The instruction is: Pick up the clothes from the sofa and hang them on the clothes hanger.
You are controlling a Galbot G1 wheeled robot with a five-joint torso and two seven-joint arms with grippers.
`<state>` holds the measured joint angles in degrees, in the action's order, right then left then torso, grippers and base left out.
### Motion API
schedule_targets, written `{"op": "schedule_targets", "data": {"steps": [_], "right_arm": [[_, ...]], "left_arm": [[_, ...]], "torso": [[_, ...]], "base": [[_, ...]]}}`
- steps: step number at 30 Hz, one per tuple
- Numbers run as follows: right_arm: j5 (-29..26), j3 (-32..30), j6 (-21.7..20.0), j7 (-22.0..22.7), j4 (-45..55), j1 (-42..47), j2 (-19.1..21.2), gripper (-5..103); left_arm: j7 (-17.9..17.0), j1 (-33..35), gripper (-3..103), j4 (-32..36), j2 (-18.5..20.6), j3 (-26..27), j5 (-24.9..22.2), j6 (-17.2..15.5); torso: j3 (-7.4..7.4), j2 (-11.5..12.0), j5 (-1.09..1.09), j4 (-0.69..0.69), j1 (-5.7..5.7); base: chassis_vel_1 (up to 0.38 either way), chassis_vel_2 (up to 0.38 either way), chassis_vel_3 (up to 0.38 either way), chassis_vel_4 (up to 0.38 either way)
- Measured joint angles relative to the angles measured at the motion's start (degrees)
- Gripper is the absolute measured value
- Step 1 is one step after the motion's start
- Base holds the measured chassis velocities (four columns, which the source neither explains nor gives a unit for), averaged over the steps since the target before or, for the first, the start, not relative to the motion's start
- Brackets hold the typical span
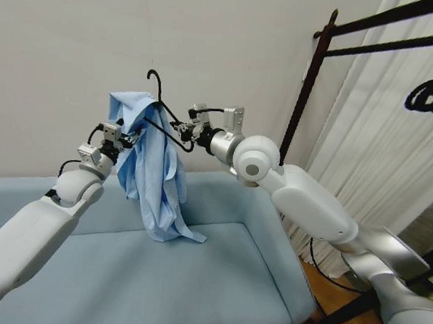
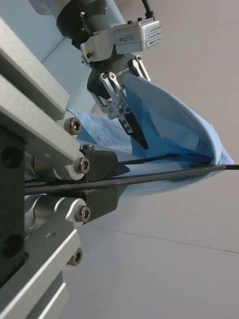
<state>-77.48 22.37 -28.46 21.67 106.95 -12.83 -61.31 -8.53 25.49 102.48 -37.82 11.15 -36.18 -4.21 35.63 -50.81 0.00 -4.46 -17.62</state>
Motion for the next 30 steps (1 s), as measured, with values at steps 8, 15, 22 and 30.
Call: {"op": "schedule_targets", "data": {"steps": [8, 15, 22, 30], "right_arm": [[0.03, -0.35, 0.0, 0.02, -0.64, -0.76, 0.02, 2], [-0.04, -0.1, -0.04, -0.03, 0.03, -0.69, 0.07, 2], [1.23, -0.12, -0.06, -0.26, -1.18, -0.48, -0.05, 2], [4.85, -1.08, 0.27, -2.39, -3.39, -0.97, 0.02, 2]], "left_arm": [[-0.18, 1.31, 8, 1.0, 0.34, 0.76, -0.49, -0.4], [-0.31, 1.61, 2, 1.43, 0.45, 1.04, -0.58, -0.48], [-0.45, 3.09, 2, 3.23, 0.92, 1.93, -0.66, -1.32], [-1.33, 6.86, 2, 7.52, 2.09, 3.61, -1.48, -2.5]], "torso": [[0.0, 0.0, 0.0, 0.0, 0.0], [0.0, 0.0, 0.0, 0.0, 0.0], [0.0, 0.0, 0.0, 0.0, 0.0], [0.0, 0.0, 0.0, 0.0, 0.01]], "base": [[0.0, 0.0, 0.0, 0.0], [0.0, 0.0, 0.0, 0.0], [0.0, 0.0, 0.0, 0.0], [0.0, 0.0, 0.0, 0.0]]}}
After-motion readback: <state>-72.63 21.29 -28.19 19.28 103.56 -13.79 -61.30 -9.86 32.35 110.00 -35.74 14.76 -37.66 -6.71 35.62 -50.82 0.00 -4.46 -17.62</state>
